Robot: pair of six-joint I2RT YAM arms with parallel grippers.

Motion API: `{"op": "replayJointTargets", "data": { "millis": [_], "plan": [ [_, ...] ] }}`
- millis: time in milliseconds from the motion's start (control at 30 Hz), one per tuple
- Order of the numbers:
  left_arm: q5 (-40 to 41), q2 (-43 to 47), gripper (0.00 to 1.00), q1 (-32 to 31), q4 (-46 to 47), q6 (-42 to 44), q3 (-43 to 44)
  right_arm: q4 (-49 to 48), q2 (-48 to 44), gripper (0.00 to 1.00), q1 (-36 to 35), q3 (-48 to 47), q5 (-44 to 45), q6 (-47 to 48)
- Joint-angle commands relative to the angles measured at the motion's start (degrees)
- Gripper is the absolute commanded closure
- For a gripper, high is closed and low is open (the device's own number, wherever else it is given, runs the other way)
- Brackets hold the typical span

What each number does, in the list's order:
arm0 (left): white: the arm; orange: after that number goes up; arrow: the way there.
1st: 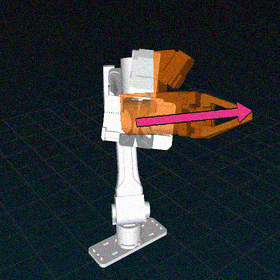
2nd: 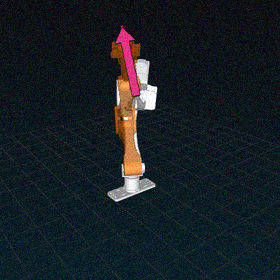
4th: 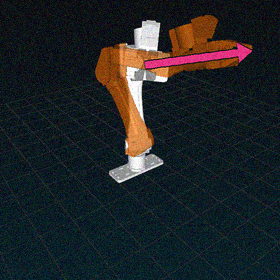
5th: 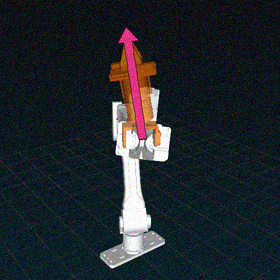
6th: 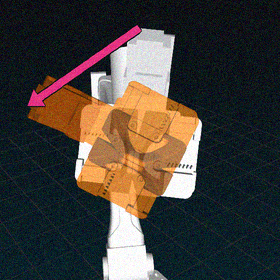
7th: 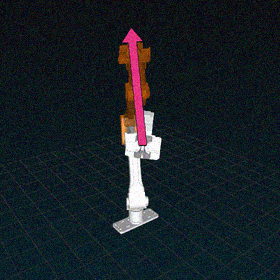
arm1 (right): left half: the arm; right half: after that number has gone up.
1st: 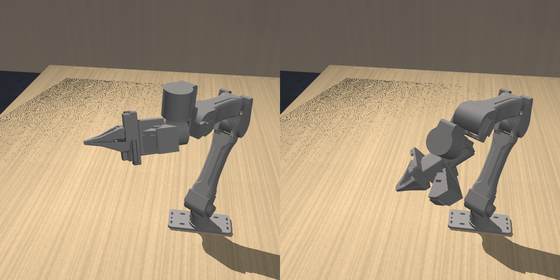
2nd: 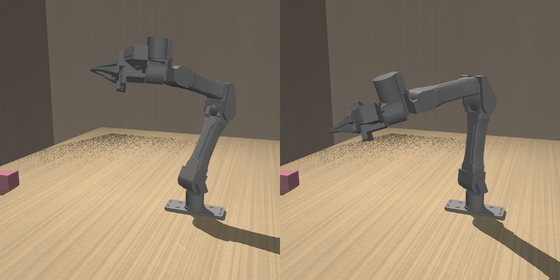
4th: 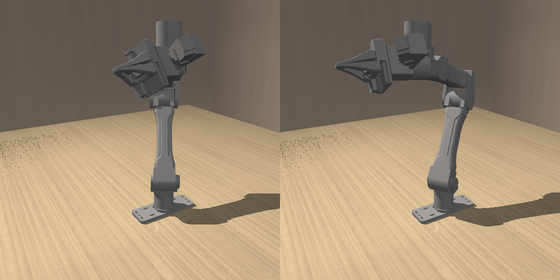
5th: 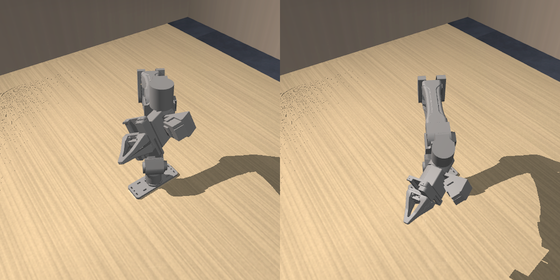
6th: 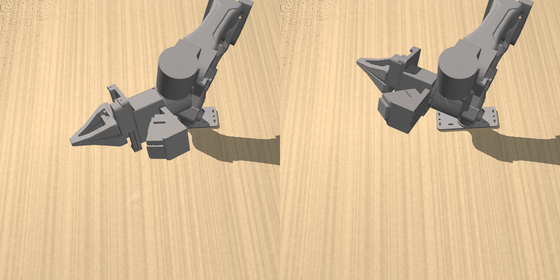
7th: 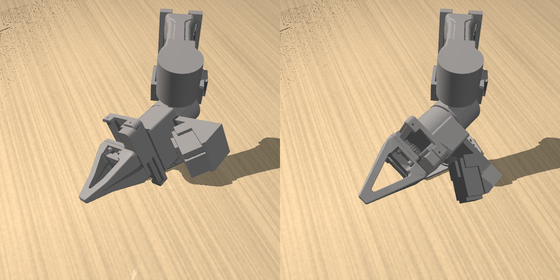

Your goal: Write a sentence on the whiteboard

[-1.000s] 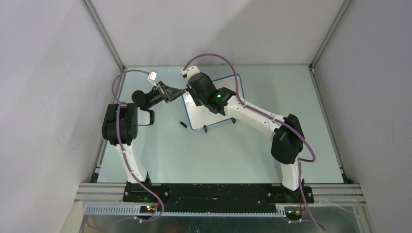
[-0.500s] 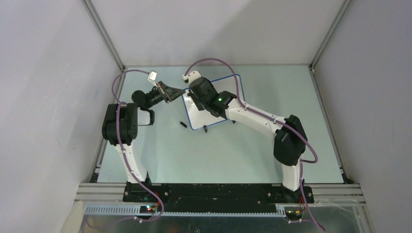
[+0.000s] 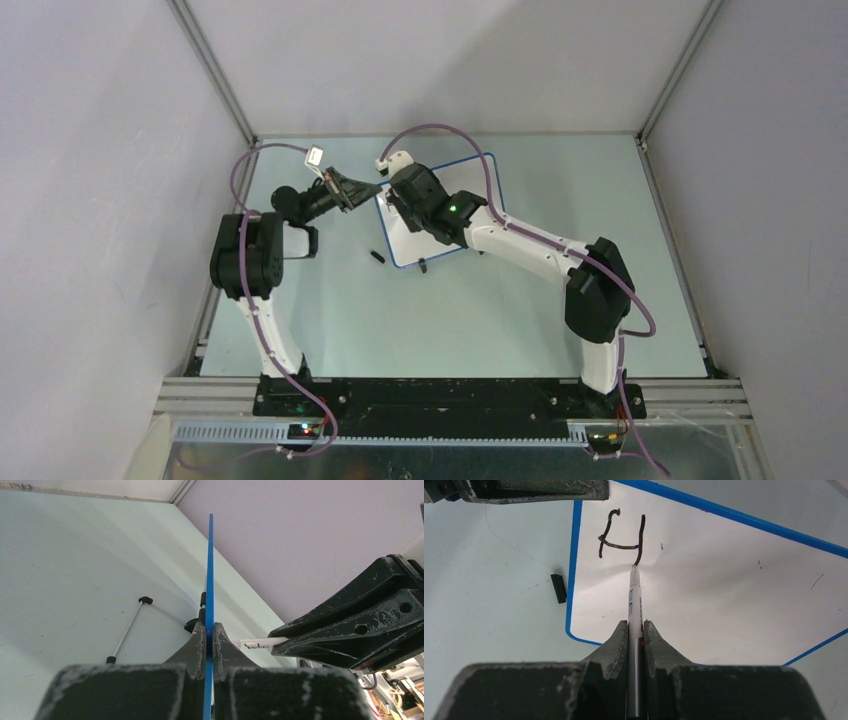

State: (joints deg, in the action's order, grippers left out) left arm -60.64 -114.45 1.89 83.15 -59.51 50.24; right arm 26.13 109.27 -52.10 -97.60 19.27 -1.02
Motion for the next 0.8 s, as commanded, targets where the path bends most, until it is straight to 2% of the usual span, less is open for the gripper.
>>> {"op": "replayJointTargets", "data": {
  "millis": [0,167,333,767],
  "plan": [
    [-1.4,0.8,1.0,0.1,4.2,-0.4,0.4,0.3,-4.2,1.0,-0.3,-1.5,1.6,0.1],
    [-1.2,0.7,1.0,0.1,4.2,-0.3,0.5,-2.7,-8.1,1.0,0.0,0.7,1.5,0.8],
    [-1.2,0.2,1.0,0.1,4.3,-0.5,0.7,-9.3,-11.9,1.0,1.0,8.2,-0.2,0.8],
    [-1.1,-0.6,1.0,-0.1,4.4,-0.8,1.2,-11.7,-9.4,1.0,2.0,9.6,-0.9,2.3]
  ]
}}
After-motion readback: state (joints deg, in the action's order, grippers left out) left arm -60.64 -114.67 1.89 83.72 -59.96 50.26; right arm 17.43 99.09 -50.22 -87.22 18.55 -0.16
